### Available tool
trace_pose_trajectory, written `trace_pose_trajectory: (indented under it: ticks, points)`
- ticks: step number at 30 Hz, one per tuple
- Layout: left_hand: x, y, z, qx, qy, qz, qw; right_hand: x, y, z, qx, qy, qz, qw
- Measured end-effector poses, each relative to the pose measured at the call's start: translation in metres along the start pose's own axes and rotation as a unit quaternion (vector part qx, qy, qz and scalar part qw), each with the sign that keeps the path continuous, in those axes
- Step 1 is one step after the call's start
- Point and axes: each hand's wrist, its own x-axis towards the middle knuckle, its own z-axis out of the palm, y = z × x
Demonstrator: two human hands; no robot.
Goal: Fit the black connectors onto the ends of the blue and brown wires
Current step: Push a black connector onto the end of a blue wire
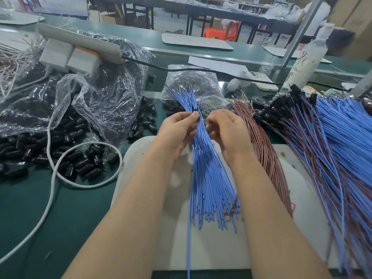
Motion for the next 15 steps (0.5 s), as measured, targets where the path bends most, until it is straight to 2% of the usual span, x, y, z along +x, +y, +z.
trace_pose_trajectory:
  ticks: [1, 2, 6, 10, 15]
  points:
    - [0.001, 0.0, 0.001, 0.006, 0.0, 0.005, 1.0, 0.002, 0.0, -0.002, 0.029, 0.018, 0.017, 0.999]
    - [0.001, 0.0, 0.0, 0.012, 0.001, 0.01, 1.0, 0.003, 0.001, -0.005, 0.007, 0.044, 0.018, 0.999]
    - [0.0, -0.003, 0.003, 0.086, 0.005, 0.068, 0.994, 0.004, 0.011, -0.008, -0.224, 0.093, -0.054, 0.969]
    - [-0.006, -0.003, 0.006, 0.158, 0.007, 0.144, 0.977, 0.004, 0.008, -0.003, -0.223, 0.012, -0.06, 0.973]
    - [-0.012, 0.0, 0.01, 0.159, 0.026, 0.203, 0.966, 0.001, 0.007, 0.0, -0.174, -0.046, -0.055, 0.982]
